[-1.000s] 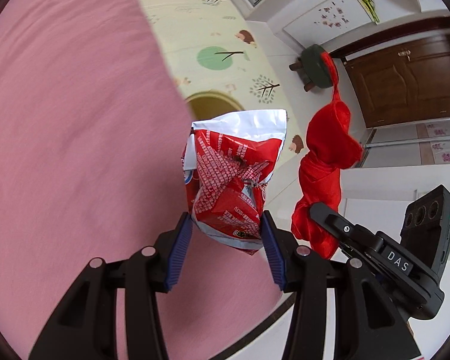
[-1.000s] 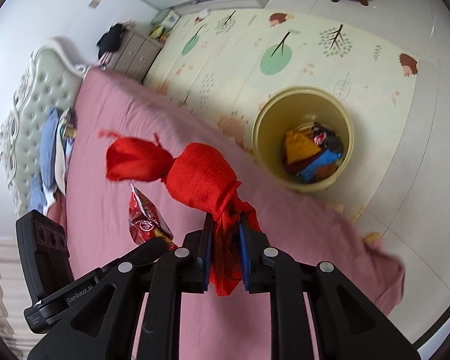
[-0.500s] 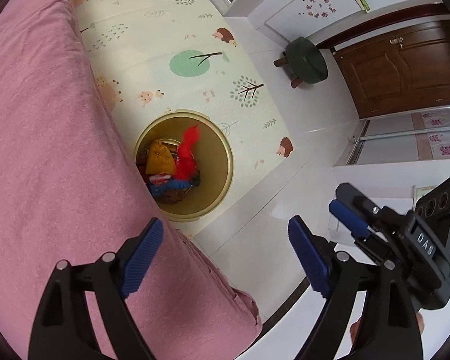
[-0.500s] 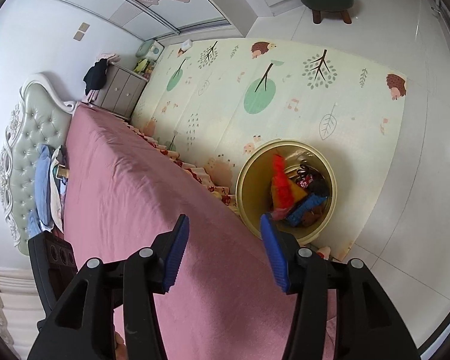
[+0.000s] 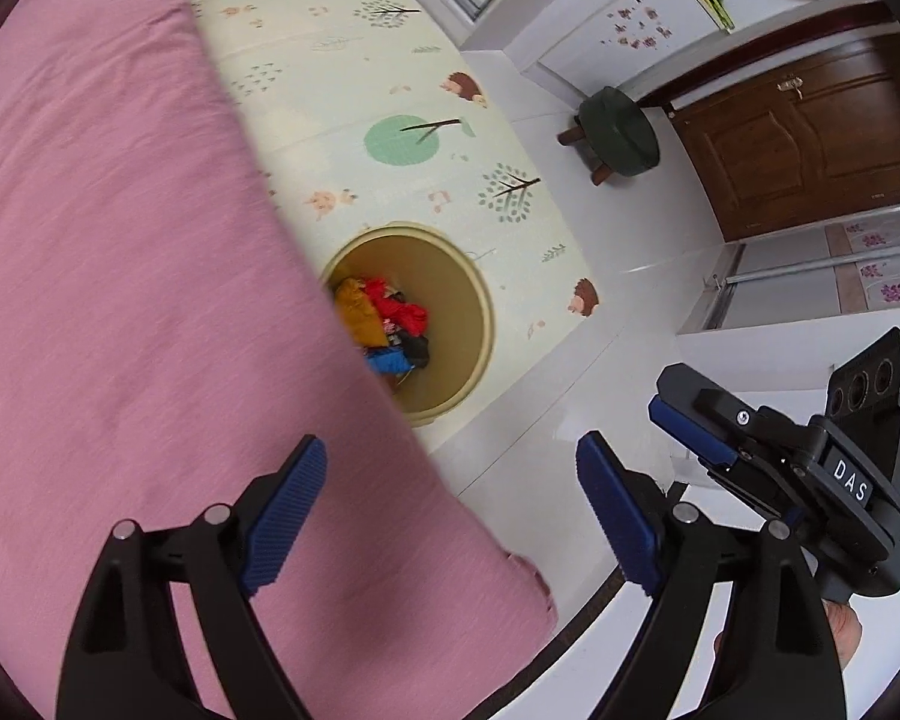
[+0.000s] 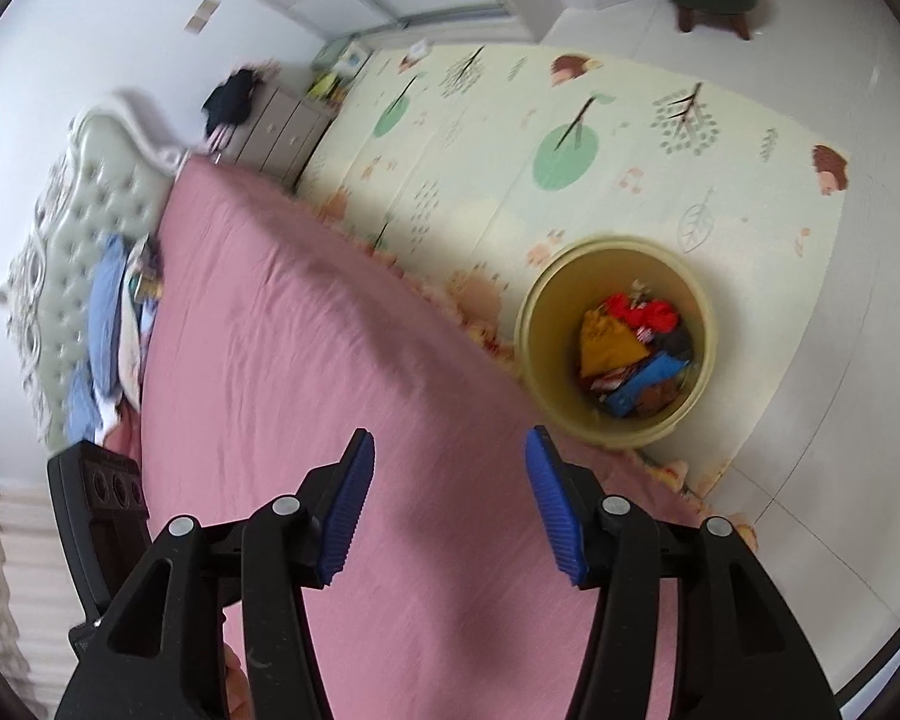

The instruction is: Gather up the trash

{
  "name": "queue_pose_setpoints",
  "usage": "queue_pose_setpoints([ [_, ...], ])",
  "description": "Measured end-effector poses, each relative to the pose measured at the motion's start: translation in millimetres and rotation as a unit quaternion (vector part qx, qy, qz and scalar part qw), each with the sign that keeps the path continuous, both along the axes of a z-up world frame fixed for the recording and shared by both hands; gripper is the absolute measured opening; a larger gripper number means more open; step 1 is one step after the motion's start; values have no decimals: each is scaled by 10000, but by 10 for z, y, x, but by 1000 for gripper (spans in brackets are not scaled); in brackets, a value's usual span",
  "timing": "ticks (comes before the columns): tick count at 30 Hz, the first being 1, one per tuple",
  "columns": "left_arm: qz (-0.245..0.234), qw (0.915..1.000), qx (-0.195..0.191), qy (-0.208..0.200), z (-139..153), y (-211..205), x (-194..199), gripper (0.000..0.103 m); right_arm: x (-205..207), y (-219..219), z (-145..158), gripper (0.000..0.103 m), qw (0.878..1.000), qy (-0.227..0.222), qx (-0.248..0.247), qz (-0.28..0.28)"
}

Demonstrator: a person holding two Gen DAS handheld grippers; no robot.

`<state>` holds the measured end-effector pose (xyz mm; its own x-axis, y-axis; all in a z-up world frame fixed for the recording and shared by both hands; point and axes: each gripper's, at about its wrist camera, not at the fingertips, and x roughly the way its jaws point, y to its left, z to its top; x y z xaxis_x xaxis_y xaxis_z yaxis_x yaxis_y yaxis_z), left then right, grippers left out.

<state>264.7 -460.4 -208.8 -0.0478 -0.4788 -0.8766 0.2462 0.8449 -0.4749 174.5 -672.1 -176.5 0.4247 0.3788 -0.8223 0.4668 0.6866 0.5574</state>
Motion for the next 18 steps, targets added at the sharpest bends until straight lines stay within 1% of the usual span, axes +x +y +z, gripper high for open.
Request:
queue_pose_setpoints([
  [3, 145, 9998, 122, -101, 76, 355, -151, 85, -21, 361, 33, 52, 9993, 53, -13, 380],
  [5, 243, 9994, 226, -65, 90, 582, -247, 85, -48, 638, 42, 52, 9979, 84, 23, 640],
  [11, 846, 9954, 459, -18, 86, 1440, -611, 90, -152, 1463, 23, 53, 9896, 221, 76, 1418],
  [13, 987, 9936, 550, -6, 66, 1681, -723, 91, -205, 1755, 24, 60, 9854, 274, -36, 1679],
  [15, 1203, 9903, 689, -36, 47, 1960, -864, 92, -264, 1962, 22, 63, 9818, 294, -99, 1874],
  [16, 1297, 9889, 727, -53, 49, 2089, -915, 92, -302, 2093, 22, 64, 9792, 304, -121, 2001],
  [18, 1474, 9862, 748, -68, 51, 2279, -1032, 92, -383, 2325, 34, 69, 9744, 305, -152, 2222],
])
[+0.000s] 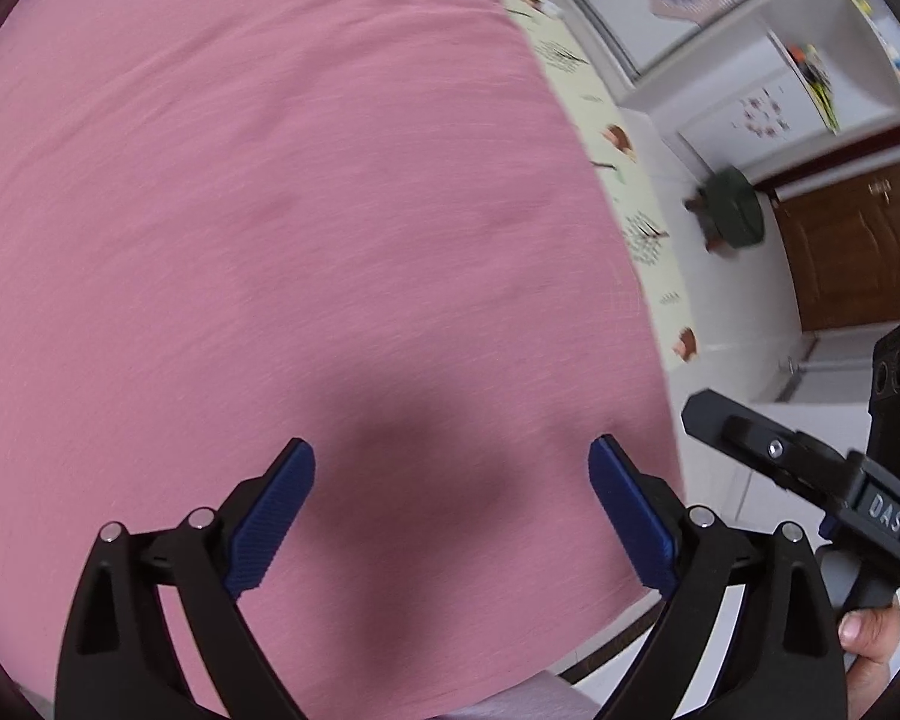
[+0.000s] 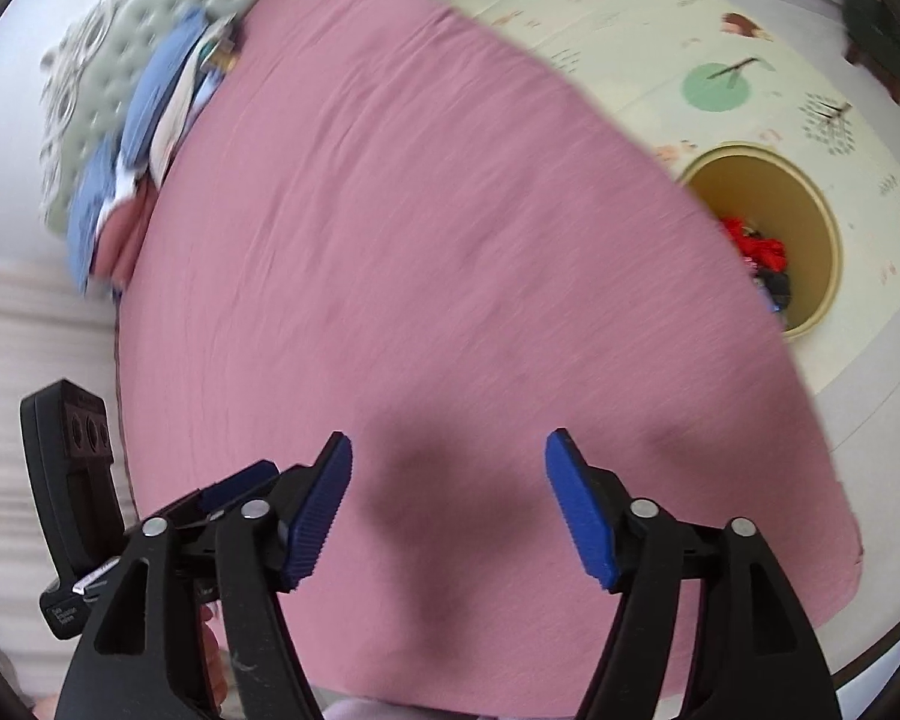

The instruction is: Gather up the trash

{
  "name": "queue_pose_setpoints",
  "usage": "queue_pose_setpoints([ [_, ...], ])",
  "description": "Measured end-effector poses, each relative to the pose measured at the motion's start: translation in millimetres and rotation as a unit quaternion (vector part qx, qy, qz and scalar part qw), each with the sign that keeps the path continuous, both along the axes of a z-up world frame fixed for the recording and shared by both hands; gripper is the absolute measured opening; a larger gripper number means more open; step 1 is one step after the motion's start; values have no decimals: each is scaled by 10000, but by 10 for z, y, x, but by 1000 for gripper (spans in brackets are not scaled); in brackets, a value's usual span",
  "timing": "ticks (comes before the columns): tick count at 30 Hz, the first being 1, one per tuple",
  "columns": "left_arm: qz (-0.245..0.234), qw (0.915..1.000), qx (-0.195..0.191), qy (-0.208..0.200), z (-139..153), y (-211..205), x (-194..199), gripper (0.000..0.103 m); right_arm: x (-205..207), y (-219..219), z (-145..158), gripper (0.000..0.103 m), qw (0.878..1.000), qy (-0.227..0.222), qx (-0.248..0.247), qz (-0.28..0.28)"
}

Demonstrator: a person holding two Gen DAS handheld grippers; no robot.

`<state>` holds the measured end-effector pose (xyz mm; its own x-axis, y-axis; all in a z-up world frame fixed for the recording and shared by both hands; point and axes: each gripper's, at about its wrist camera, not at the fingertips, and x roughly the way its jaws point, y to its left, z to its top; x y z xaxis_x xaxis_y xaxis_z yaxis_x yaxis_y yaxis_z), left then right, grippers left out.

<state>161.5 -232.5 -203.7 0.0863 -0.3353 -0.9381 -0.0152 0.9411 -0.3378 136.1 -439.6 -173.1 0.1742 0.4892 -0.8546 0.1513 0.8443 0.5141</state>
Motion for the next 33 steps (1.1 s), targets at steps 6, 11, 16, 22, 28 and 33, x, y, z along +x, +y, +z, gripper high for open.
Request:
queue_pose_setpoints([
  [6, 553, 9984, -76, -74, 78, 598, -428, 94, -192, 547, 123, 70, 9987, -32, -34, 504],
  [11, 664, 9974, 91, -245, 264, 875, -668, 95, -331, 935, 320, 71, 9963, -49, -81, 850],
  [16, 848, 9948, 183, -537, 627, 1084, -912, 96, -445, 1164, 659, 75, 9951, -235, -14, 960],
  [22, 1103, 9892, 371, -893, 1094, 1295, -1169, 97, -631, 1437, 1170, 85, 9912, -808, -153, 1042],
  [28, 1308, 9771, 908, -1415, 1594, 1432, -1391, 97, -837, 1649, 1634, 89, 9793, -1565, -348, 1239],
  [33, 1358, 9634, 1192, -1978, 2057, 1462, -1528, 99, -957, 1711, 1947, 92, 9653, -2184, -502, 1339],
])
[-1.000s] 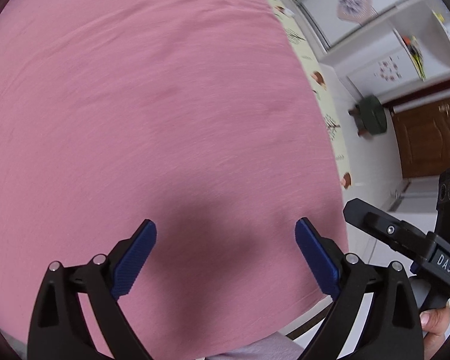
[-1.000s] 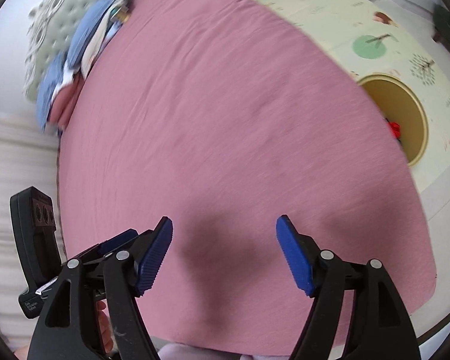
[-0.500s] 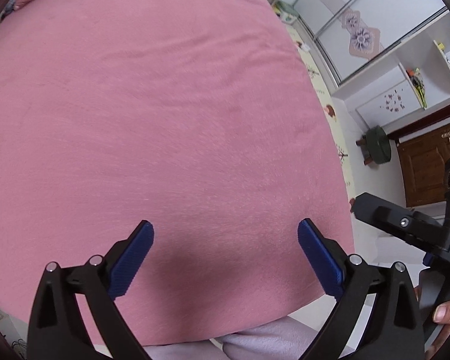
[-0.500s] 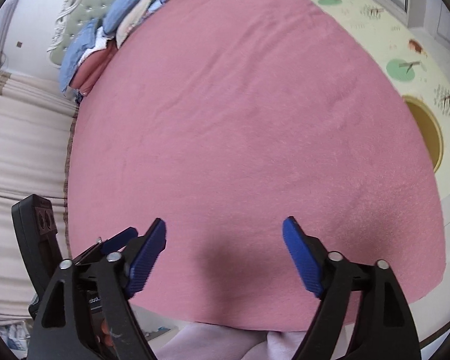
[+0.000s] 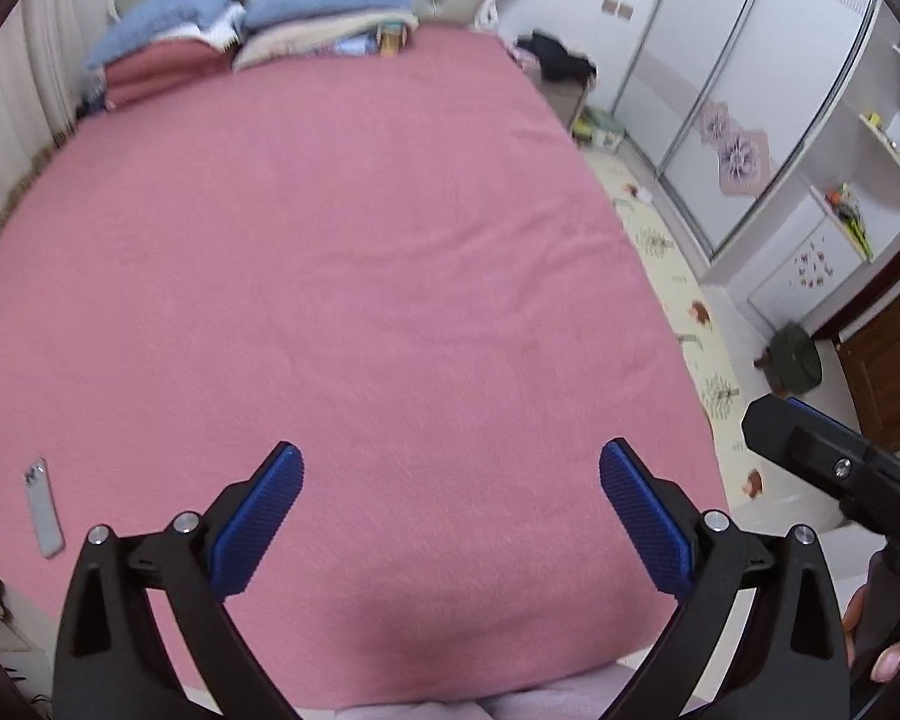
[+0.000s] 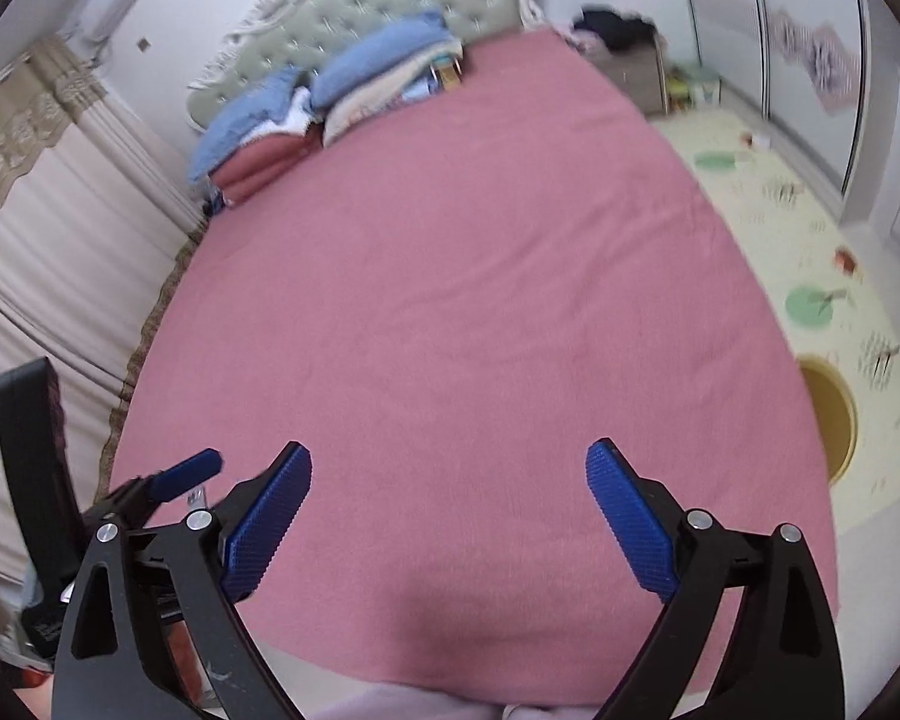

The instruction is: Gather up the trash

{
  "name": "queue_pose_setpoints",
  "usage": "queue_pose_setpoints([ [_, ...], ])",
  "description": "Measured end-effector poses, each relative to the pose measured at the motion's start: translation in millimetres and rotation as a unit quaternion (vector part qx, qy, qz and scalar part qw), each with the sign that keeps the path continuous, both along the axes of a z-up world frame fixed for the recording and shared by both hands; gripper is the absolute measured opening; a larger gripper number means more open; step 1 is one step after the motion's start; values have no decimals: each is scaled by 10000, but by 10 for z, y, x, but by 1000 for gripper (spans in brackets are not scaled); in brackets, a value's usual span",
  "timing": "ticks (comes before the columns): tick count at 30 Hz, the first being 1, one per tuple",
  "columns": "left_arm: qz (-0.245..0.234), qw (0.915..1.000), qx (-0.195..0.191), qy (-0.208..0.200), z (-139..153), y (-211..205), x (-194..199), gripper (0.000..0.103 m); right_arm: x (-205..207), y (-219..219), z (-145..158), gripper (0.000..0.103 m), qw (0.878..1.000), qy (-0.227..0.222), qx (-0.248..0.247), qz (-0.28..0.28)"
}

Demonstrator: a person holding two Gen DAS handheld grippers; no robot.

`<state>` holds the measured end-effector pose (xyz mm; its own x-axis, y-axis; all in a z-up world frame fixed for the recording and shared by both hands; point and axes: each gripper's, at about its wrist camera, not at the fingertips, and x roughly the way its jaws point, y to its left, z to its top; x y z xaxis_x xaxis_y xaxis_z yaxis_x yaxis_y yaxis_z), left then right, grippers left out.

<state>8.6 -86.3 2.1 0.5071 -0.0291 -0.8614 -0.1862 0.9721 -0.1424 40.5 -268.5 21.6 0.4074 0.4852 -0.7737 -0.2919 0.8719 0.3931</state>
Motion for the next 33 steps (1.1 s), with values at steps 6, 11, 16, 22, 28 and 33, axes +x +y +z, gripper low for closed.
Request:
queue_pose_setpoints([
  [6, 49, 9988, 339, -346, 344, 13, -107, 99, -136, -79, 252, 94, 9981, -580, 57, -212],
  [11, 161, 9969, 421, -643, 532, 49, -179, 99, -163, -107, 268, 94, 9979, -605, 111, -184],
  [16, 236, 9952, 501, -803, 626, 80, -231, 99, -150, -118, 296, 94, 9978, -573, 169, -271],
  [22, 435, 9937, 535, -884, 675, 184, -278, 99, -161, -142, 315, 94, 9969, -662, 151, -398],
  [28, 554, 9931, 546, -873, 625, 288, -227, 99, -183, -134, 328, 94, 9964, -721, 126, -426],
  [33, 620, 9931, 482, -876, 636, 357, -191, 99, -180, -119, 328, 94, 9965, -724, 87, -397],
])
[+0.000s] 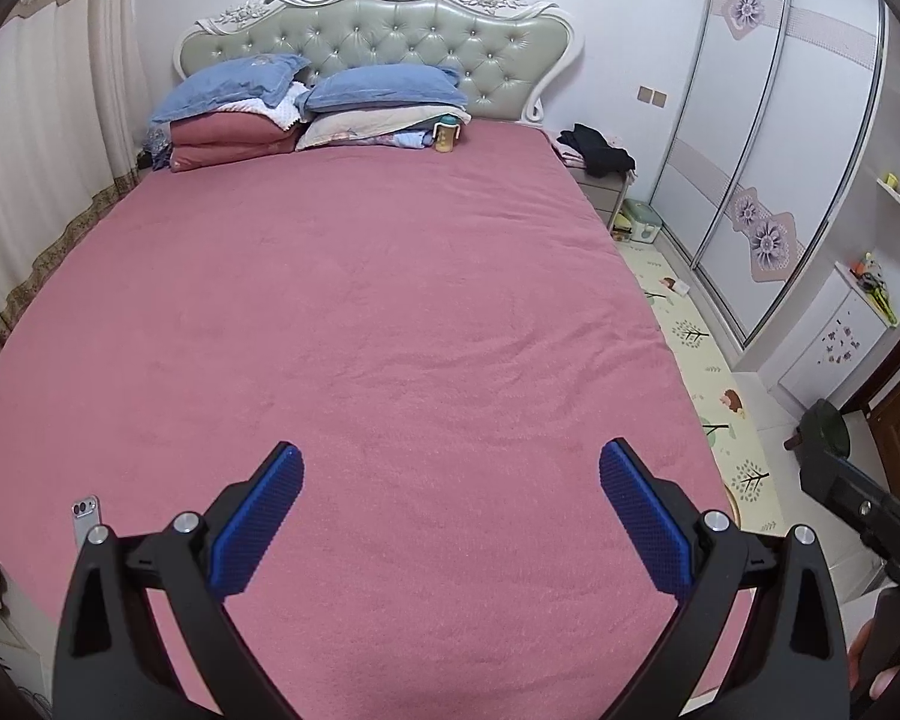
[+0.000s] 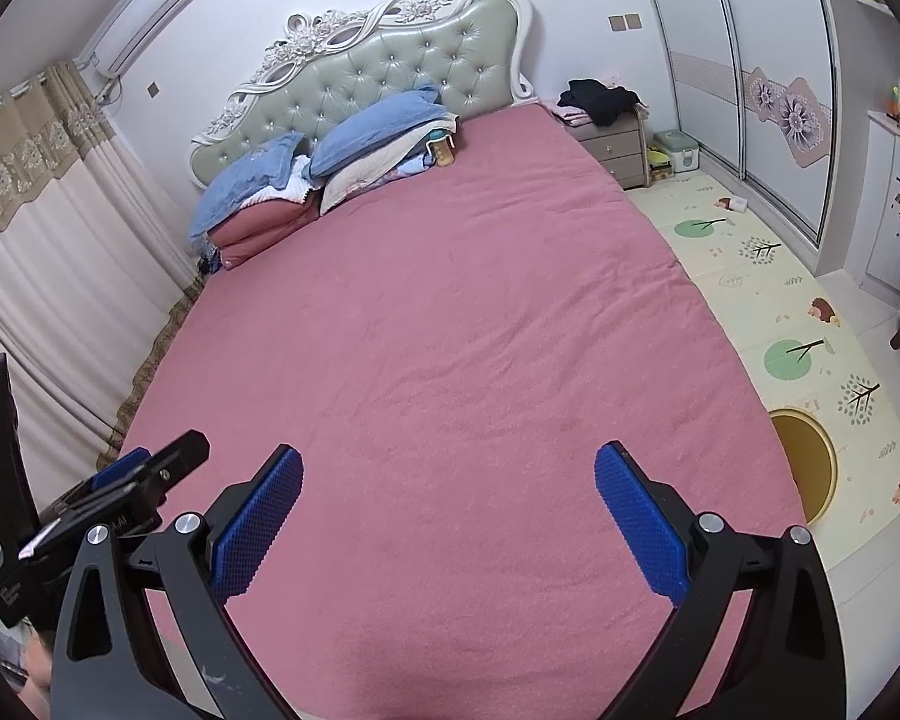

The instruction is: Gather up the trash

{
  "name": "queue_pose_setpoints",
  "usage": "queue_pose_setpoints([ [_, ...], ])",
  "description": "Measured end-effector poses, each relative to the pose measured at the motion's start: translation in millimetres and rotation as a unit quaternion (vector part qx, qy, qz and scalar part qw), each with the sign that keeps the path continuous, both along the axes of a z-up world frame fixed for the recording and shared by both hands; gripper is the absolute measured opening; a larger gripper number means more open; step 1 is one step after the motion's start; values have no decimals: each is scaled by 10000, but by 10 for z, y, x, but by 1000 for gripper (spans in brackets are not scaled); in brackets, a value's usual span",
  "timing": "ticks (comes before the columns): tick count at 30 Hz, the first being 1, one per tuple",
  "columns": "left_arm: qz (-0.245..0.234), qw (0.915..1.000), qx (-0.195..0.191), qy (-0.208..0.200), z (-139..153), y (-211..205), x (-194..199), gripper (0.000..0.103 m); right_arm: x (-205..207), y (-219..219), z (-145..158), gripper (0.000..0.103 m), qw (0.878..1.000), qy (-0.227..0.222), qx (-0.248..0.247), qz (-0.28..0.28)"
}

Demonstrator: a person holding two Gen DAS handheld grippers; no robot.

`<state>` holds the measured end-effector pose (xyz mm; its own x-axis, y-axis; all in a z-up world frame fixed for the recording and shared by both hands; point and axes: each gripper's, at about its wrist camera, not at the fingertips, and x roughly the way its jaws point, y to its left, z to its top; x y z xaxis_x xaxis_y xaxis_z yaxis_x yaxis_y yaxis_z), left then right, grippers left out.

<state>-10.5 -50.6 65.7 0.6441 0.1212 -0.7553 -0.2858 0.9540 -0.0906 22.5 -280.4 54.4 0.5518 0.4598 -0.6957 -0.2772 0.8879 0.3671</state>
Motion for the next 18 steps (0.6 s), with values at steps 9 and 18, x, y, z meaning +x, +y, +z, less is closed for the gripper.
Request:
queue_pose_setpoints([
  [9, 68, 9999, -41, -108, 34, 38, 34, 99, 25, 6, -24, 94, 9999, 108, -9, 14],
  [18, 100, 9998, -189, -43, 39, 99, 90, 99, 45, 7, -48, 94, 9999, 154, 4, 17],
])
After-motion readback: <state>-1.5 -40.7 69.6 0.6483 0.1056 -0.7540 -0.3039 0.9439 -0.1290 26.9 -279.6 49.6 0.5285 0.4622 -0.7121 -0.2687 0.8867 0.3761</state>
